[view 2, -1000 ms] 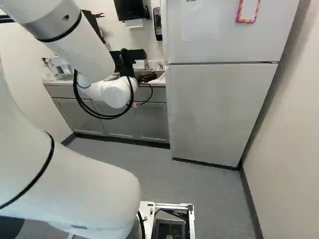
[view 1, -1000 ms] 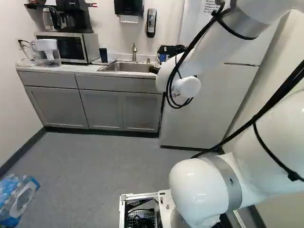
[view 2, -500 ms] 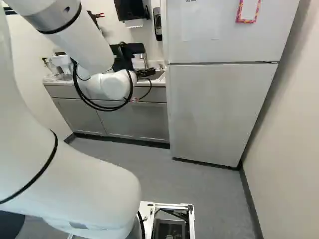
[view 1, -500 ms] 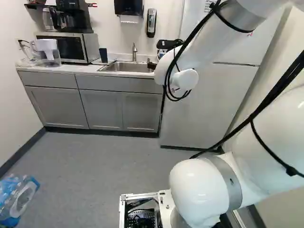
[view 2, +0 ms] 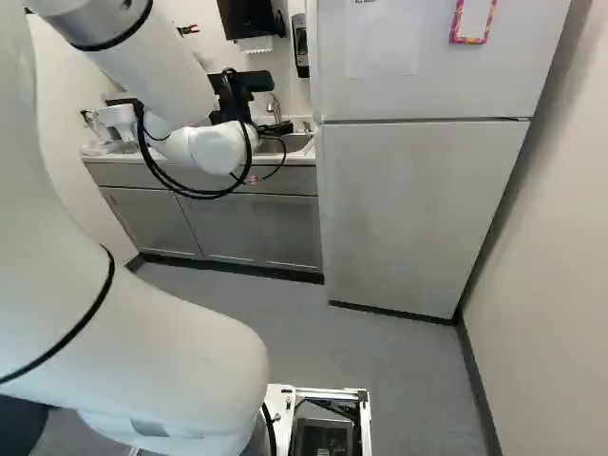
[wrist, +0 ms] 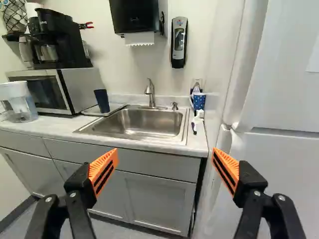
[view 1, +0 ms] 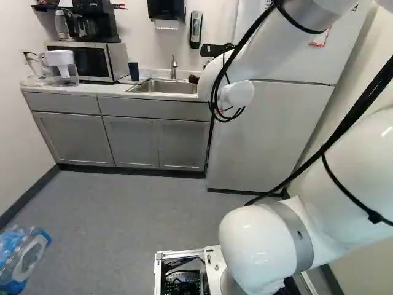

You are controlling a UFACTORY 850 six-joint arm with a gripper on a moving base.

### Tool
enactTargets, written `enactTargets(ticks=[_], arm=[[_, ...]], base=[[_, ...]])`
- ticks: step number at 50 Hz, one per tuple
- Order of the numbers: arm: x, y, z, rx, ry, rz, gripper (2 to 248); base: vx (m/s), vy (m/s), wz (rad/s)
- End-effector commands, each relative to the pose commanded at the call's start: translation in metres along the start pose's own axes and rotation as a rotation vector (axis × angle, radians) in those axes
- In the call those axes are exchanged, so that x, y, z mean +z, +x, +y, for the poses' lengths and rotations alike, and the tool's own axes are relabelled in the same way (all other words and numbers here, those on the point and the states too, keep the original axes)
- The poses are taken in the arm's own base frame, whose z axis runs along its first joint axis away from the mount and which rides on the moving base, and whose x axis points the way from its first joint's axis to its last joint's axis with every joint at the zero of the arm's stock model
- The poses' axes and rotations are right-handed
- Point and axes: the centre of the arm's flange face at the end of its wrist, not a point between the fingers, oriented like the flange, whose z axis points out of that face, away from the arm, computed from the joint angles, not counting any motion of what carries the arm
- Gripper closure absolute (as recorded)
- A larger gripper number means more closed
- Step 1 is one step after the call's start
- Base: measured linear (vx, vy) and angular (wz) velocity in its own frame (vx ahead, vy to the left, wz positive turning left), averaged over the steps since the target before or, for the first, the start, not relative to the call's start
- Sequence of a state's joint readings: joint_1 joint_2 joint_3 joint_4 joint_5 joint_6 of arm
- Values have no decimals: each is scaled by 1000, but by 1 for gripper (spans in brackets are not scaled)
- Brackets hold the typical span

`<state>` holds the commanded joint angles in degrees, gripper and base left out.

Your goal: Rinse the cup and place it in the tray

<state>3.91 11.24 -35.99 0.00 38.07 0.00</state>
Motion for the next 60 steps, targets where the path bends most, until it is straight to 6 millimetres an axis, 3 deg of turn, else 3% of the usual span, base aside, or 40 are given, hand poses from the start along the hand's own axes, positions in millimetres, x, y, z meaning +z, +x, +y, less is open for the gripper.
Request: enactTargets(ticks=[46,60], arm=[[19,41,-12,-3,27,-28,3],[25,41,-16,-3,34,-35,3]], base=[[0,0,0],[0,0,0]])
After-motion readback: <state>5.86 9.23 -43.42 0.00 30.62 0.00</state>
